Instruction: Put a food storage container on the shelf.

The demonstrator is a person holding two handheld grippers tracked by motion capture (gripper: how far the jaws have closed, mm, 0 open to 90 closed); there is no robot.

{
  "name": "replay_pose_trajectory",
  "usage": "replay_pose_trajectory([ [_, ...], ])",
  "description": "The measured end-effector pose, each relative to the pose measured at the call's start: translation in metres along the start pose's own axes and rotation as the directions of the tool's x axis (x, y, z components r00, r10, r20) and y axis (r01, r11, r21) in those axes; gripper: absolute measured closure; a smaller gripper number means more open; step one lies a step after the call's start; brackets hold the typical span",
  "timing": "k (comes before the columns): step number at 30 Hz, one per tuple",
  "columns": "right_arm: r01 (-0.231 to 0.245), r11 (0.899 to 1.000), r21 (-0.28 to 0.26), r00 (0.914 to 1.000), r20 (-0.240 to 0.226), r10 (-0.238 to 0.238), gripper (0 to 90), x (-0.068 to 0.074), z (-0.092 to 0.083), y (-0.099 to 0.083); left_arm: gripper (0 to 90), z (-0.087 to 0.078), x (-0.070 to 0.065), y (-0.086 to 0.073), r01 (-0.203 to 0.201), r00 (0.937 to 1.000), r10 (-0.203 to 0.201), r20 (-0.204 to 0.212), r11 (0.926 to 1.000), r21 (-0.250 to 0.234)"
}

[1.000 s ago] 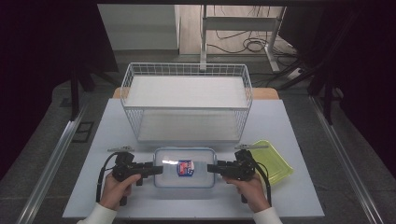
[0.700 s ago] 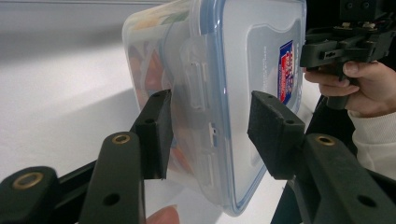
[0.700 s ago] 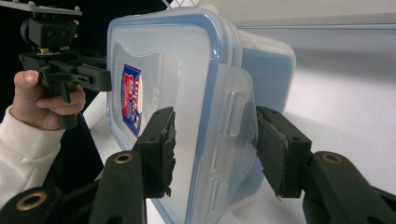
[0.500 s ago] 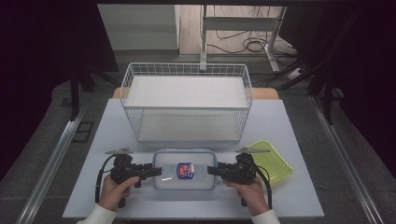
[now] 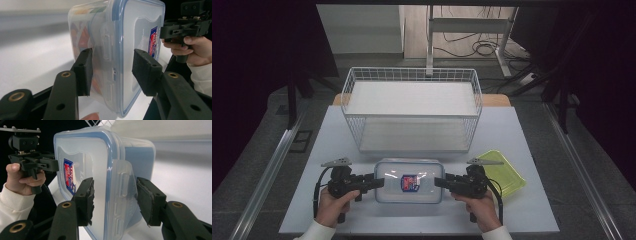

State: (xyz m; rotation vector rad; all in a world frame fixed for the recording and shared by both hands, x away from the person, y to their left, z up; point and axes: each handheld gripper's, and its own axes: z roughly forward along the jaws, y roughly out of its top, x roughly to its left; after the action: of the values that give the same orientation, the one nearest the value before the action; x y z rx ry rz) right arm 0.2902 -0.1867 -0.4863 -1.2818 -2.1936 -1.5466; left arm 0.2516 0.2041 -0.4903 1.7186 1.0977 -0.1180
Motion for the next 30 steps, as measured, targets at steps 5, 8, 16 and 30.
replay_pose_trajectory([
  [5,0.044,0.999,-0.022,0.999,0.003,-0.044,49.7,0.009,-0.009,0.006,52.1,-0.006,-0.01,0.006,-0.04,0.9992,0.04,0.0,0.999,-0.019],
  [8,0.055,0.998,-0.032,0.9985,0.001,-0.055,49.7,0.012,-0.012,0.009,52.1,-0.008,-0.014,0.009,-0.055,0.9985,0.055,-0.005,0.9982,-0.025],
  [16,0.073,0.996,-0.043,0.9973,0.003,-0.073,49.7,0.016,-0.016,0.013,52.1,-0.011,-0.019,0.014,-0.072,0.9974,0.071,-0.008,0.9969,-0.033],
  [30,0.127,0.988,-0.091,0.9918,0.003,-0.128,50.5,0.034,-0.031,0.035,52.3,-0.025,-0.031,0.039,-0.119,0.9928,0.12,0.004,0.9899,-0.077],
])
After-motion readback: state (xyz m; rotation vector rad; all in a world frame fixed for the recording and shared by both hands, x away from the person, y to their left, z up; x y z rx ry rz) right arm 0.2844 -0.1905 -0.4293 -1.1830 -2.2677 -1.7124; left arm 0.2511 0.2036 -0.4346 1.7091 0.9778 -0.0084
